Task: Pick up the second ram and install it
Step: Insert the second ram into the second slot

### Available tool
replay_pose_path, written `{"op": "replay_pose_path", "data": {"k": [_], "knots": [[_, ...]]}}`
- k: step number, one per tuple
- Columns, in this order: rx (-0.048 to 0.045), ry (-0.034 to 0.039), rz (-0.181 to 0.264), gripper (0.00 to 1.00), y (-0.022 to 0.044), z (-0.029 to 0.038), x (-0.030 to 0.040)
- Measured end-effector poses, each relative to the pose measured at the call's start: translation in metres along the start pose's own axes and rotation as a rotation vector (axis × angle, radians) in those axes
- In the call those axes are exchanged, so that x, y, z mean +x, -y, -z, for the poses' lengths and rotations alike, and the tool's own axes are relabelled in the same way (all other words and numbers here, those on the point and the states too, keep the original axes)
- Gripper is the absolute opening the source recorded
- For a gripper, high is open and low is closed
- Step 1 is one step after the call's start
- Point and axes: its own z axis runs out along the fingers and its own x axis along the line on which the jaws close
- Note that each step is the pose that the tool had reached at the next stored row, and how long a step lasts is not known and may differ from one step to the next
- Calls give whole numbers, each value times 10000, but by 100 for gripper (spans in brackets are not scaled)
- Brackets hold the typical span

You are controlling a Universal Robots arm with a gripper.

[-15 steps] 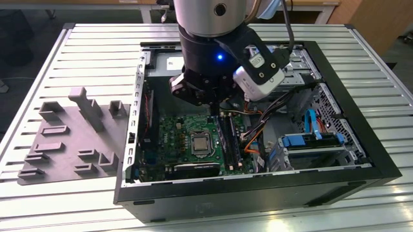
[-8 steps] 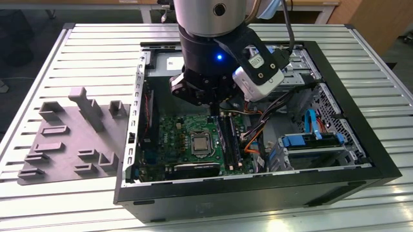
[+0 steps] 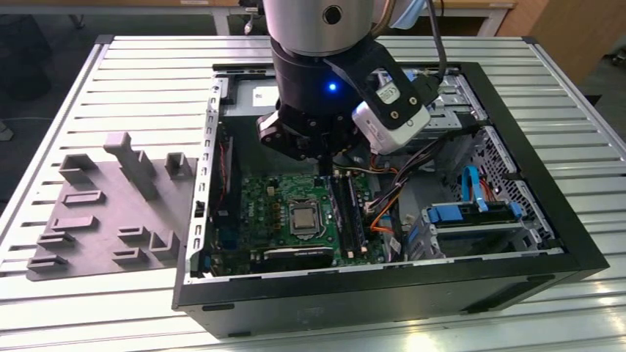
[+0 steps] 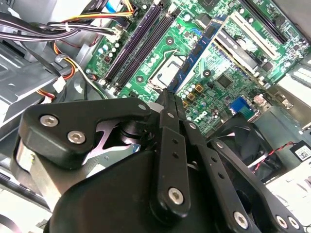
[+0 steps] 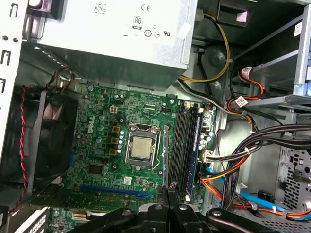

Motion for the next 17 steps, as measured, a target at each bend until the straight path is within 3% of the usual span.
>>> {"op": "replay_pose_path", "data": {"k": [8,11,17], "knots": [[14,-11,-149,12,0,-2,1],[-11,-220,-154,12,1,-3,-3],[-19,-279,-156,12,1,-3,-3]]}}
